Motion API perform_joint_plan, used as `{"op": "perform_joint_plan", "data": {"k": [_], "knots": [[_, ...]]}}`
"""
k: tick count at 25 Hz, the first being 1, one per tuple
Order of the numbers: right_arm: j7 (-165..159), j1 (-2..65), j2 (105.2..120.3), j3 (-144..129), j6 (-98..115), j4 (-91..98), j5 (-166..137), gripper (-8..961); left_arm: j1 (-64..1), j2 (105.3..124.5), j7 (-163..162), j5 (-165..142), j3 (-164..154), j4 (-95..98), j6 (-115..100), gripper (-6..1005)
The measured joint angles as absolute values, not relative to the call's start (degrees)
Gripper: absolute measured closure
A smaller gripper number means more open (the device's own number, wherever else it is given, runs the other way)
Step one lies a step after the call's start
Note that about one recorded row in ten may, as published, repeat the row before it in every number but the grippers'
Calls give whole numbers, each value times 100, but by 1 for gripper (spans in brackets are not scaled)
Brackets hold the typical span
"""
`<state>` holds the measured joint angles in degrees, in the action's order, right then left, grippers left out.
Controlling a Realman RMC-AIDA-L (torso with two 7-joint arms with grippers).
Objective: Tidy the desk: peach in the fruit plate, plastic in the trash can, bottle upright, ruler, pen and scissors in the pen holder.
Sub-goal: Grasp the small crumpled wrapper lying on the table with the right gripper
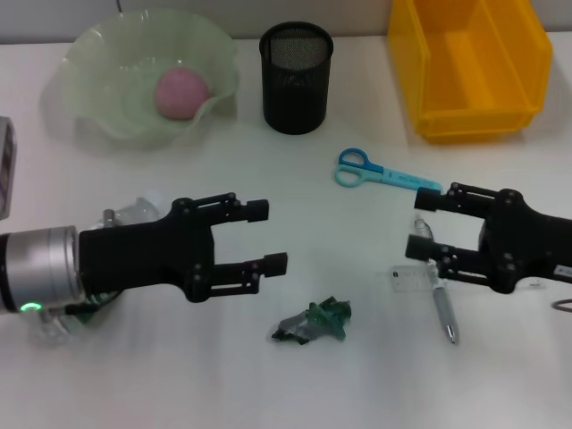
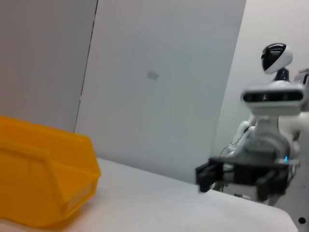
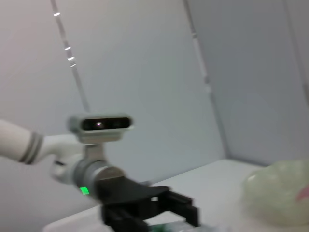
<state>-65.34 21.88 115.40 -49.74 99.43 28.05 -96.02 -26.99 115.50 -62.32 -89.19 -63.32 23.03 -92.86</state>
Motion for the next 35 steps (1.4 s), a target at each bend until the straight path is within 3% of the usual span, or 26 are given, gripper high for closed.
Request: {"op": "perform_joint_plan", "data": {"k": [6,14,25,35], "knots": [[-7745,2380,11531,-4931,10605,4068,-10584,268,-2575,11505,-5992,-8930,-6341,2300,-9246,247],[-8125,3064,11493,-4980,10647,4320,-11730,267,-2619,11413,-6001,-9355,-6336,2315,-9271,248],[-8116,3739,11854,-5099,10430,4397,-12663,267,-2637,11406,-5980,-9914,-6348,2590,-9292,250],[-8084,3860,11937,-6315,9480,4389,-12499,268,-2624,11443,-5949,-9982,-6340,2680,-9249,253]]}}
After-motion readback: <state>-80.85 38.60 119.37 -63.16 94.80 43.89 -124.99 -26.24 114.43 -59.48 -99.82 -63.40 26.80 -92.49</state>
